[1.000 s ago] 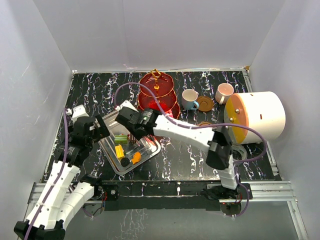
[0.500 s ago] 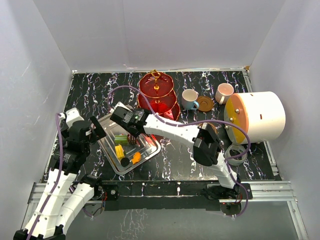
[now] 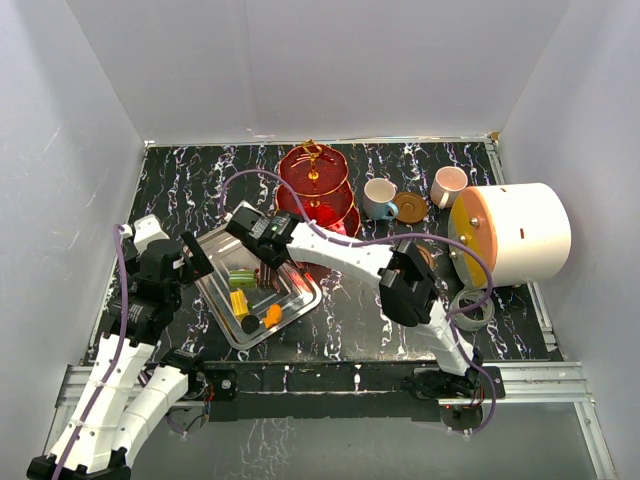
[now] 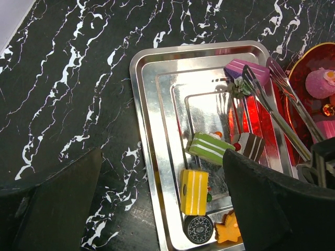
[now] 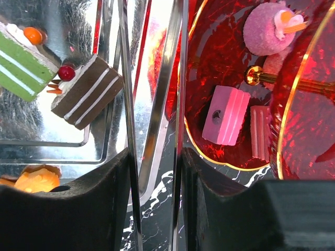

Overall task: Serve the afternoon tea
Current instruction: Pick up the desert from the tray, then place the desert on the desert table, then pick up the desert from the tray, then place the desert on the desert table.

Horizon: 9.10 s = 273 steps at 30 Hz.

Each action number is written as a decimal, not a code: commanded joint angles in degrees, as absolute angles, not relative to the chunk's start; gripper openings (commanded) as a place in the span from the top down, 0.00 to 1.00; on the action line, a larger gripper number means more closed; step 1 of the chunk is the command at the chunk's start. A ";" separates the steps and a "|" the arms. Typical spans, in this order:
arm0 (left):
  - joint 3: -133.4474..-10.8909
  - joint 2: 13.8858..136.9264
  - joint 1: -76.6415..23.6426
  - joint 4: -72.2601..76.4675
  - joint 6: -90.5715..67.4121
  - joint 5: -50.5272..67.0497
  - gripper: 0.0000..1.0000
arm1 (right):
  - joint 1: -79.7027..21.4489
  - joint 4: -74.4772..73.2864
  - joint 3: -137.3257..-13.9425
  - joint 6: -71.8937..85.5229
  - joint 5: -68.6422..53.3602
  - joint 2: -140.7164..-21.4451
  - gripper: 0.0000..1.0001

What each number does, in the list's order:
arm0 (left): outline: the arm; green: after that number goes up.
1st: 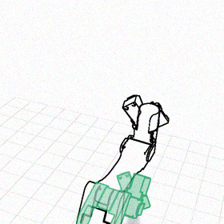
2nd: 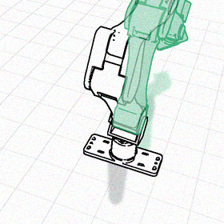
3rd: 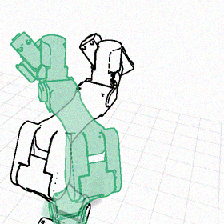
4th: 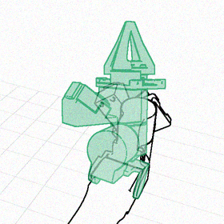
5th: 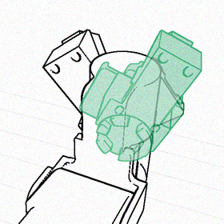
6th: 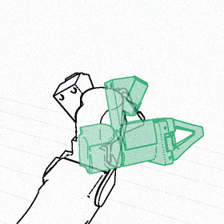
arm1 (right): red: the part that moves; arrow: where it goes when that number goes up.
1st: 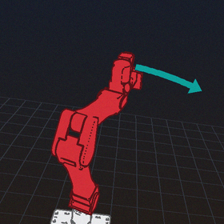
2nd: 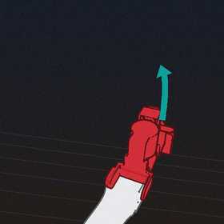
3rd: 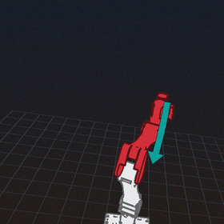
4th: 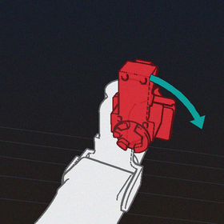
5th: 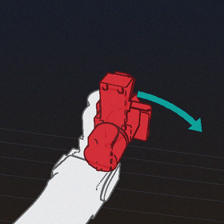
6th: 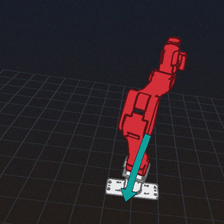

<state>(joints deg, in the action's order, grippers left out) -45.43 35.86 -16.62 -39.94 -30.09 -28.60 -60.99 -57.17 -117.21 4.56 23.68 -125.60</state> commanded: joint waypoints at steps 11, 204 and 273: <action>-47.06 36.13 -16.81 -39.95 -29.62 -28.72 0.01 | -59.50 -56.44 -120.31 5.62 20.08 -125.56 0.81; -48.10 41.04 -16.72 -38.22 -26.98 -31.12 0.01 | -61.42 -29.61 -72.59 35.02 -14.94 -95.59 0.61; -48.14 33.95 -16.75 -39.61 -28.74 -35.86 0.01 | -52.39 -57.00 -96.75 30.14 16.77 -88.08 0.84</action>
<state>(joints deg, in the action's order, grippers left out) -46.50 34.04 -16.62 -39.00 -28.40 -34.72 -53.76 -59.86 -94.30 31.77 15.22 -88.51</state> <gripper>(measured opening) 0.986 0.281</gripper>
